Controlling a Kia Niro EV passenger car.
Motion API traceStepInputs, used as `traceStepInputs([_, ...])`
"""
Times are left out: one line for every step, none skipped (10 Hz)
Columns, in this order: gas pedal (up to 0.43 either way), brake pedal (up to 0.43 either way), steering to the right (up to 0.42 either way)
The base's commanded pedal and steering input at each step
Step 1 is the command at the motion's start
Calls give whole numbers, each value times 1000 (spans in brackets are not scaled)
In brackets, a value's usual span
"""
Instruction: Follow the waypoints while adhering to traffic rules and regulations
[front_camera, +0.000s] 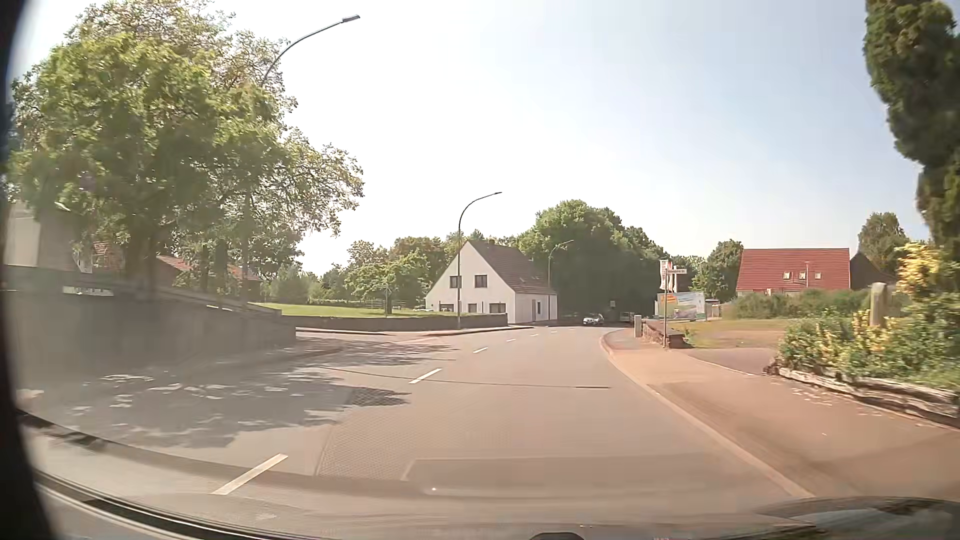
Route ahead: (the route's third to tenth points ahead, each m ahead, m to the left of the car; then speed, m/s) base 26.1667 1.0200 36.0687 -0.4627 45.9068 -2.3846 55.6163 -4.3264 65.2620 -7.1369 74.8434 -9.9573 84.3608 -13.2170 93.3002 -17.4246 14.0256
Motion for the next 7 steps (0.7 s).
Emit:
traceStepInputs([130, 0, 20])
traceStepInputs([130, 0, 20])
traceStepInputs([130, 0, 20])
traceStepInputs([130, 0, 20])
traceStepInputs([118, 0, 21])
traceStepInputs([118, 0, 21])
traceStepInputs([110, 0, 21])
